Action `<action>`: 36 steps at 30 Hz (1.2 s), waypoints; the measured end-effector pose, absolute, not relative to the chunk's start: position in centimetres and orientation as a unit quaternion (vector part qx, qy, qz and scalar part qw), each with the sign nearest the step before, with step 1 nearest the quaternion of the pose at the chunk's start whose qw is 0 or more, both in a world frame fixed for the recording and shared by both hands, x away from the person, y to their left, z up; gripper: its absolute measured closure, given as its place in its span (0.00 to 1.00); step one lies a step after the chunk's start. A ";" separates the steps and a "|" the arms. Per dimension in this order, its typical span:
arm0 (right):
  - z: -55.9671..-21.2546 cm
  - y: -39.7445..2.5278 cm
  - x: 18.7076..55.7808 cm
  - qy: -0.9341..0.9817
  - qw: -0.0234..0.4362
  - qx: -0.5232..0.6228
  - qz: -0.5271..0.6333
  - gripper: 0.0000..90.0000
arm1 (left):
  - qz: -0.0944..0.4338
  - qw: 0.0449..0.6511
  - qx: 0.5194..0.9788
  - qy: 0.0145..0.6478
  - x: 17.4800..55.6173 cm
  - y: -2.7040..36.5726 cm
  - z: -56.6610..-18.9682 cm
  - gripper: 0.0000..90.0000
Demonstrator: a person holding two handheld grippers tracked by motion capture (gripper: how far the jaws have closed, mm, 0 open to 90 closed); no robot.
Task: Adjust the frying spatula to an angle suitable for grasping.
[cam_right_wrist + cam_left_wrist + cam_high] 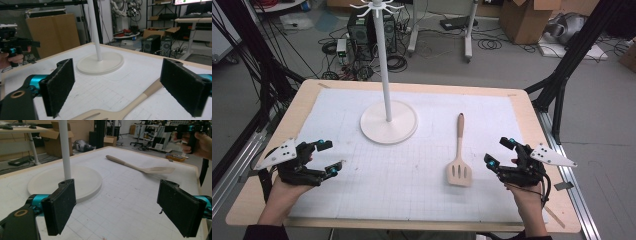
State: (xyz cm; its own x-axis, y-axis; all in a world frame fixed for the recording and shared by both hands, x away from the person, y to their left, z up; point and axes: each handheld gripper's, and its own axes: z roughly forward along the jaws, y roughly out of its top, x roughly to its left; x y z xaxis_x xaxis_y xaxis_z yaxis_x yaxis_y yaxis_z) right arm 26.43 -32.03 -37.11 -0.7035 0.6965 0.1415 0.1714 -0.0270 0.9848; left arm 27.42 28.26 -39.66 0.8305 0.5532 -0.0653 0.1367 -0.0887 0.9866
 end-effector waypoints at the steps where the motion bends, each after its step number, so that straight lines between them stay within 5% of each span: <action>1: -37.1 -31.9 26.5 0.665 0.206 0.328 0.638 0.16 | 0.165 0.631 0.719 0.240 27.4 28.2 -39.7 0.18; 18: -37.2 -28.2 29.1 0.692 0.243 0.366 0.573 0.23 | 0.158 0.629 0.724 0.238 27.5 28.1 -39.9 0.18; 36: -39.2 -24.4 33.6 0.737 0.221 0.441 0.462 0.24 | 0.157 0.629 0.724 0.237 27.6 28.1 -40.0 0.19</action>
